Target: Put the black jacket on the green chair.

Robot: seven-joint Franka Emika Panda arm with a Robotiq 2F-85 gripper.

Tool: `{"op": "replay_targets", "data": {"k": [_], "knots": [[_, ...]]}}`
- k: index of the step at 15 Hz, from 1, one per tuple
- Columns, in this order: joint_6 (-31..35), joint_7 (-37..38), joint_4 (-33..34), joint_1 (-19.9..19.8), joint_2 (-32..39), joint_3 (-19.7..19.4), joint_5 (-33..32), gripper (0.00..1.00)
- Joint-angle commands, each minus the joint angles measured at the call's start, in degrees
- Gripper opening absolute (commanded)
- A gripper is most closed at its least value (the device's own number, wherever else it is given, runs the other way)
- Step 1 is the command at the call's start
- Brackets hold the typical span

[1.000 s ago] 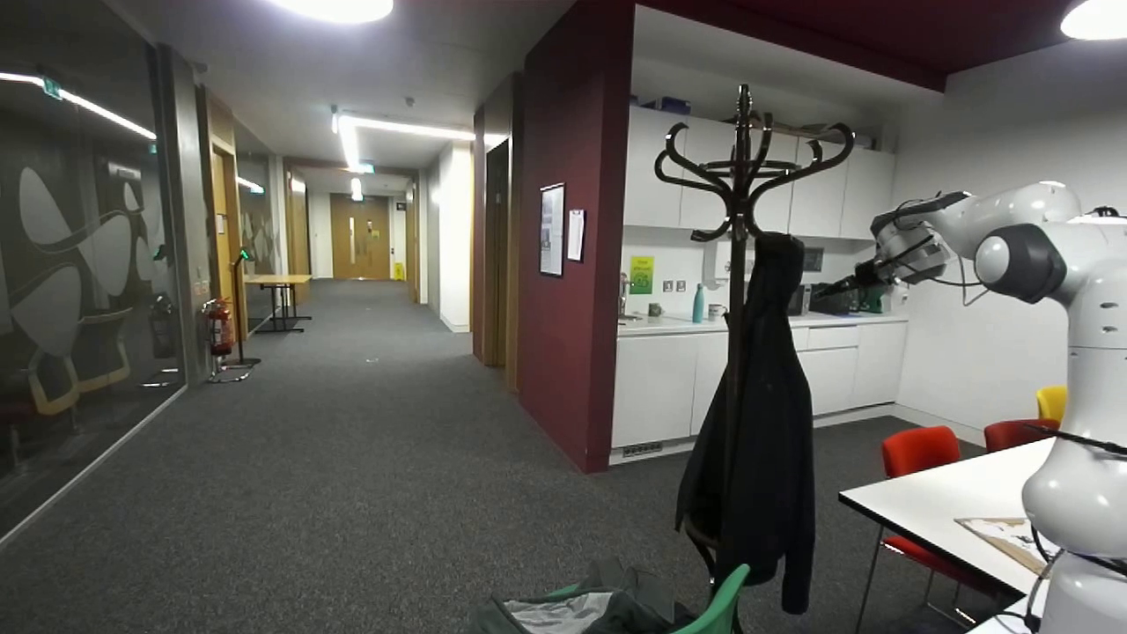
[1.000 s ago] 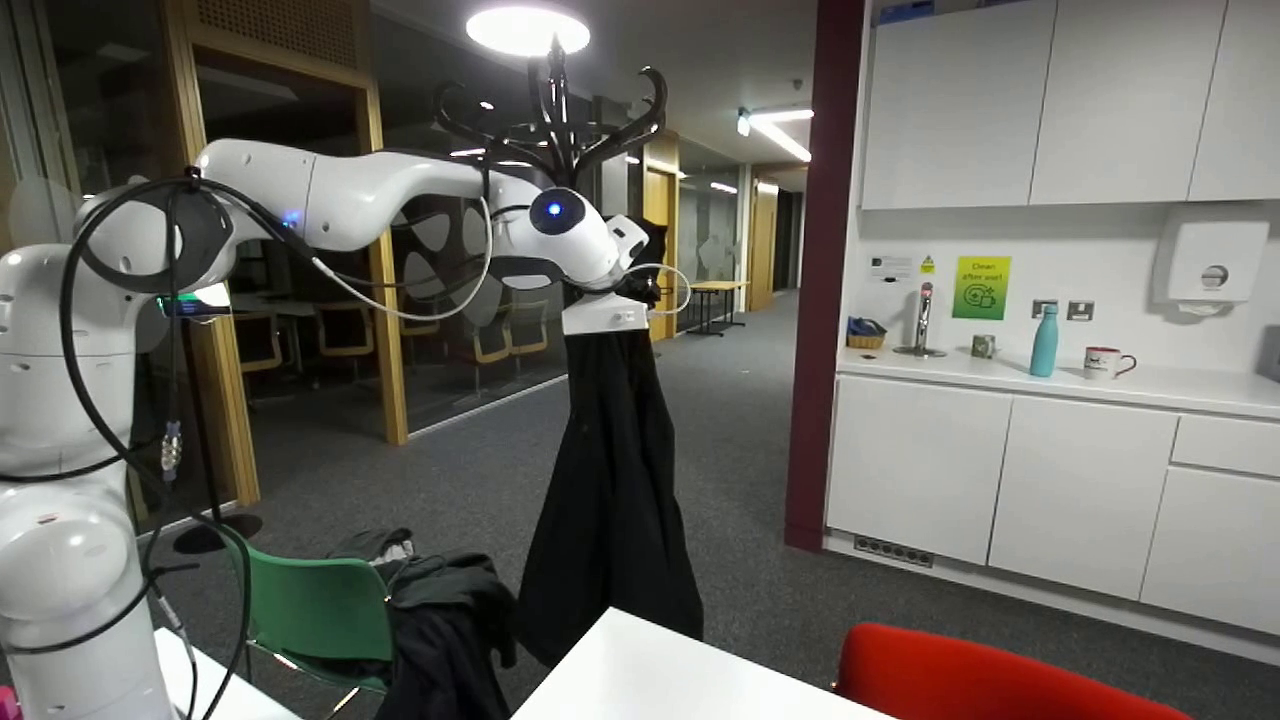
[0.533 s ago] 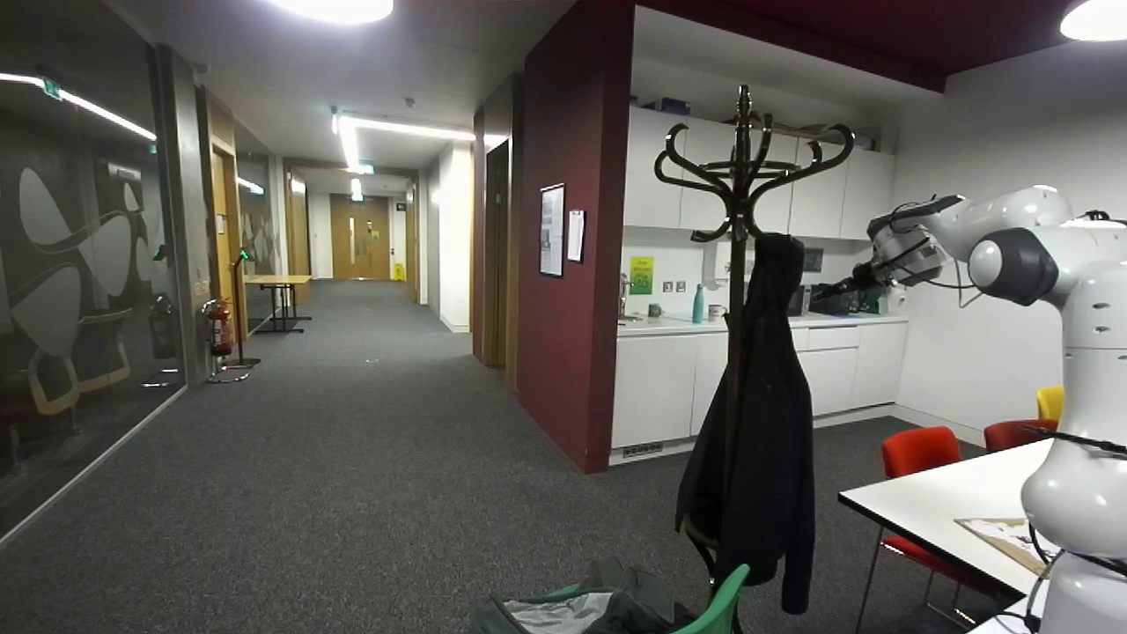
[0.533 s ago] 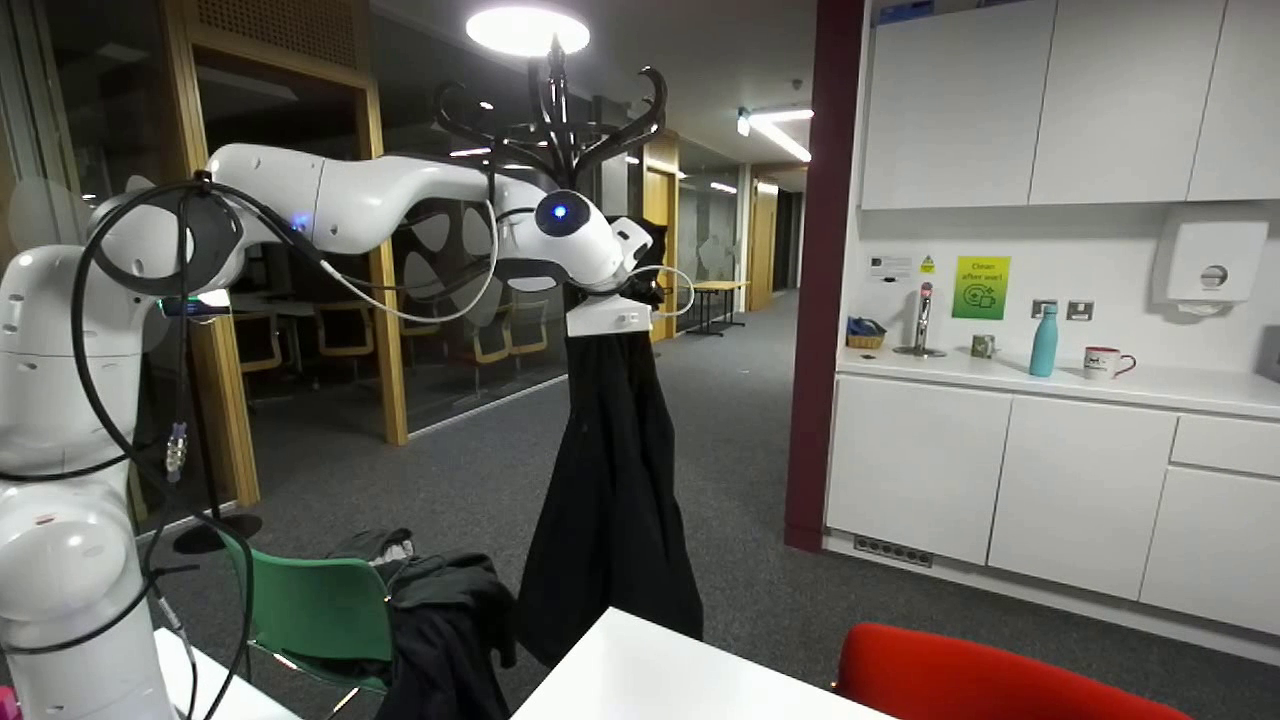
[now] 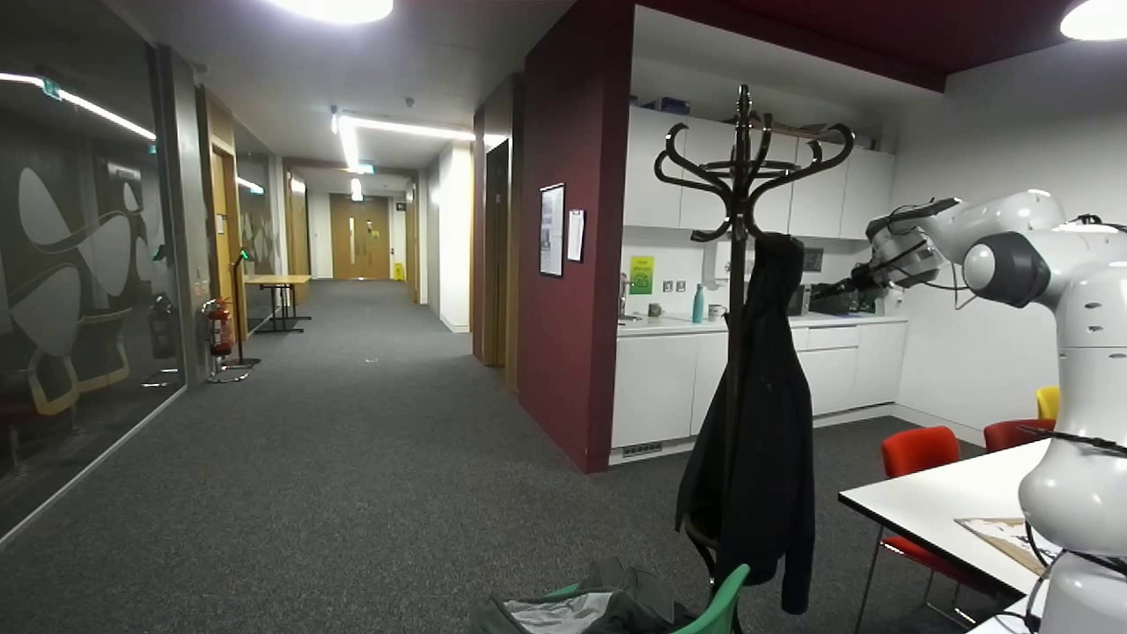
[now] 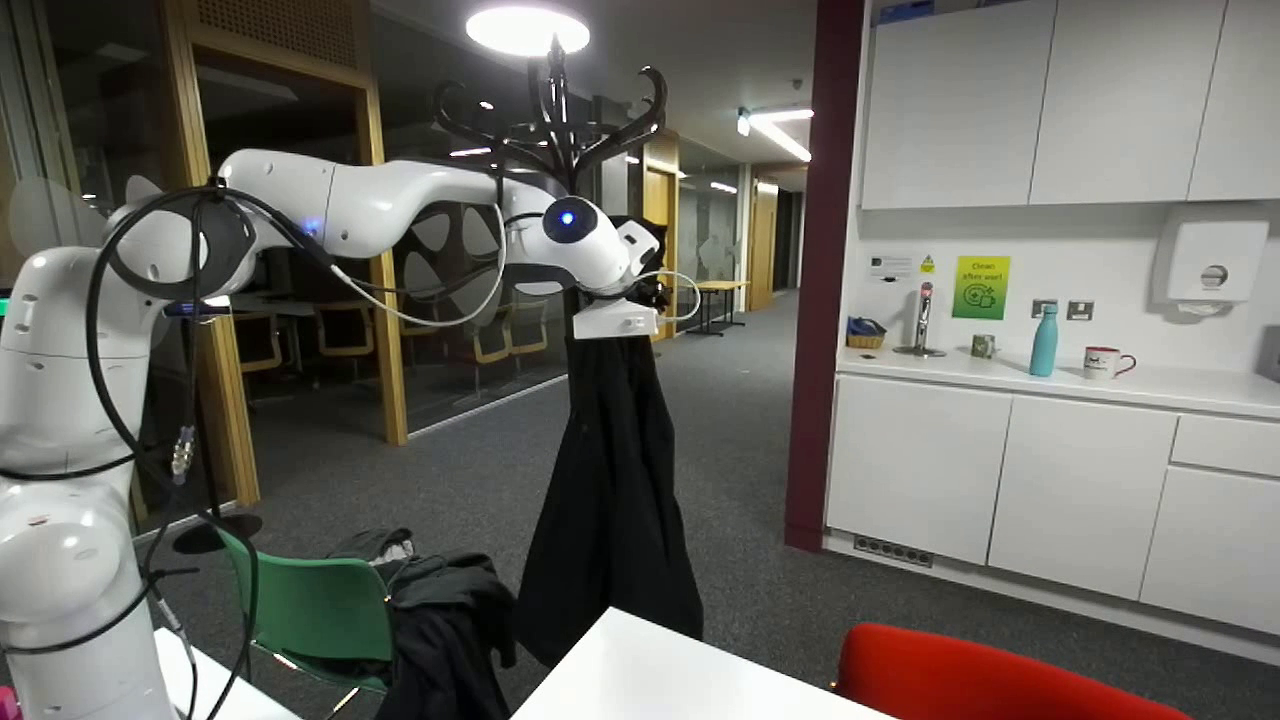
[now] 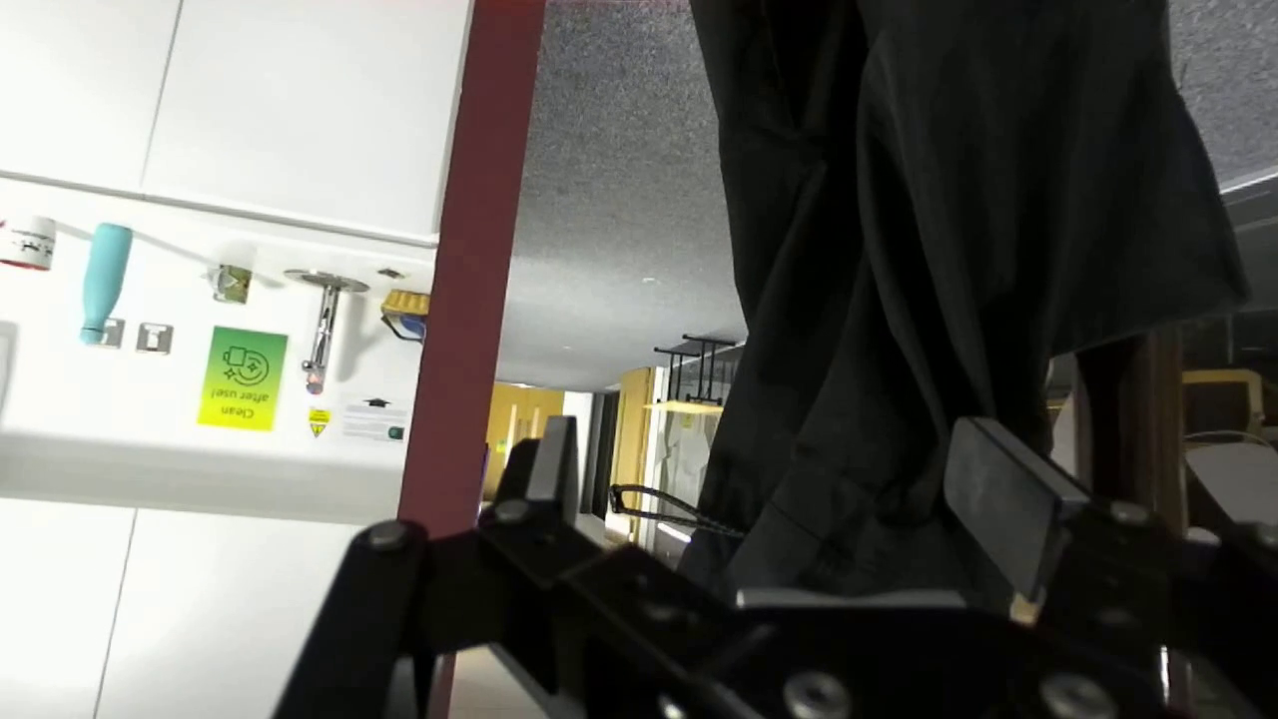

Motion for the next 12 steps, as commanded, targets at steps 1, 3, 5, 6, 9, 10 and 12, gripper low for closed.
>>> {"op": "replay_targets", "data": {"k": [1, 3, 5, 6, 9, 10, 12], "knots": [[1.5, -0.6, 5.8, -1.5, 3.1, 2.3, 3.1, 1.0], [0.9, -0.2, 7.7, -1.6, 3.8, 3.0, 3.7, 1.0], [0.2, 0.2, 9.4, -1.6, 4.7, 3.8, 4.0, 1.0], [0.0, 0.5, 10.0, -1.6, 5.1, 4.1, 4.0, 1.0], [-0.3, 0.5, 12.0, -2.0, 6.6, 4.9, 4.0, 0.75], [-0.4, 0.1, 12.4, -2.1, 7.0, 5.1, 4.1, 0.73], [-0.3, -0.5, 12.8, -1.2, 7.5, 4.0, 4.8, 0.6]]}}
